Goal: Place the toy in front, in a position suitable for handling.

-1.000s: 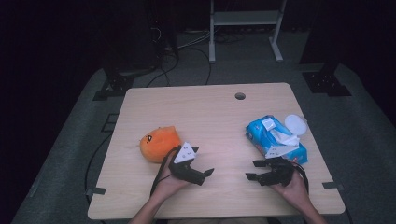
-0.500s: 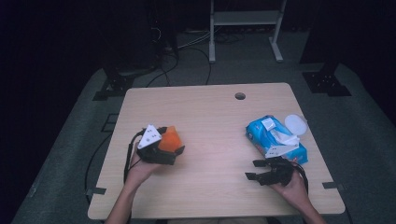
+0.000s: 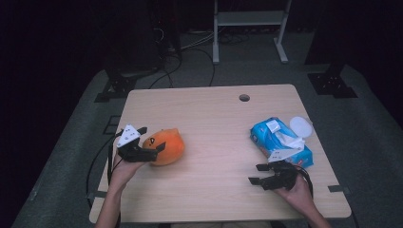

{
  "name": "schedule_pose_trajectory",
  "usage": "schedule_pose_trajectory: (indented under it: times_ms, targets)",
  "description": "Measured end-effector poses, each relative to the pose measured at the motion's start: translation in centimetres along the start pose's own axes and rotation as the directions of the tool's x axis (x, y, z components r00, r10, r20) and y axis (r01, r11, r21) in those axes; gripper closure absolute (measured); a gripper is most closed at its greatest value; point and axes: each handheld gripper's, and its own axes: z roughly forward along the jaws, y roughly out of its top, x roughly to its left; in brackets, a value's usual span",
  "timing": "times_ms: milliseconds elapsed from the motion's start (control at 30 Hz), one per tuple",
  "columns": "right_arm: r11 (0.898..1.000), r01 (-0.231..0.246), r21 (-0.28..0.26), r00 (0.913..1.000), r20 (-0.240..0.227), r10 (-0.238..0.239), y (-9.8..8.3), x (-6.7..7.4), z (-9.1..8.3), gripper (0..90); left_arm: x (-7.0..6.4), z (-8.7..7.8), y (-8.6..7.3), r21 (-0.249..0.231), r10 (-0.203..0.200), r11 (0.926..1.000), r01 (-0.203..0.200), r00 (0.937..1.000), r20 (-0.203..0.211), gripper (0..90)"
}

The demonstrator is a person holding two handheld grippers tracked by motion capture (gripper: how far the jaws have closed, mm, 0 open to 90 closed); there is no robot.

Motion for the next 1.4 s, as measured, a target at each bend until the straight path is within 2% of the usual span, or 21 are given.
schedule_pose_trajectory:
  times_ms: [200,333,467,600,667,767,900,1067,1200,1300,1400]
  targets:
    - [1.000,0.009,0.007,1.0000,-0.003,-0.008,0.1,0.2,0.2,32.6,1.2,0.4,-1.6,0.024,-0.050,0.9985,0.050,0.9986,0.019,5.5]
    - [1.000,0.010,0.008,0.9999,-0.003,-0.010,0.0,0.3,0.2,32.7,1.3,0.7,-2.1,0.039,-0.057,0.9977,0.055,0.9977,0.038,5.9]
    - [1.000,0.012,0.013,0.9999,-0.004,-0.012,0.0,0.4,0.2,32.8,1.4,1.5,-2.9,0.074,-0.113,0.9914,0.108,0.9917,0.062,5.5]
    - [1.000,0.017,0.013,0.9999,-0.002,-0.017,0.1,0.6,0.2,32.9,1.4,2.1,-3.6,0.101,-0.152,0.9843,0.145,0.9861,0.066,0.7]
    - [1.000,0.020,0.014,0.9998,-0.001,-0.020,0.1,0.6,0.2,32.9,1.3,2.2,-3.7,0.111,-0.144,0.9845,0.136,0.9873,0.068,0.5]
    - [1.000,0.021,0.015,0.9998,-0.002,-0.021,0.1,0.6,0.3,32.9,1.2,2.1,-3.8,0.121,-0.132,0.9852,0.122,0.9880,0.080,3.6]
    - [1.000,0.019,0.021,0.9998,-0.003,-0.019,0.1,0.6,0.4,33.1,1.0,1.8,-3.8,0.123,-0.106,0.9878,0.095,0.9907,0.086,18.3]
    - [1.000,0.020,0.022,0.9998,-0.004,-0.020,0.1,0.6,0.4,33.1,0.9,1.6,-3.6,0.120,-0.118,0.9867,0.109,0.9906,0.069,23.9]
    - [1.000,0.020,0.021,0.9998,-0.005,-0.020,0.1,0.6,0.3,33.2,0.9,1.5,-3.5,0.109,-0.140,0.9852,0.132,0.9881,0.065,29.8]
    - [1.000,0.023,0.021,0.9997,-0.004,-0.023,0.1,0.6,0.3,33.2,1.0,1.3,-3.3,0.085,-0.170,0.9830,0.163,0.9823,0.079,34.1]
    - [0.999,0.026,0.019,0.9997,-0.004,-0.025,0.1,0.6,0.3,33.2,1.2,1.1,-3.3,0.055,-0.202,0.9788,0.197,0.9735,0.107,36.1]
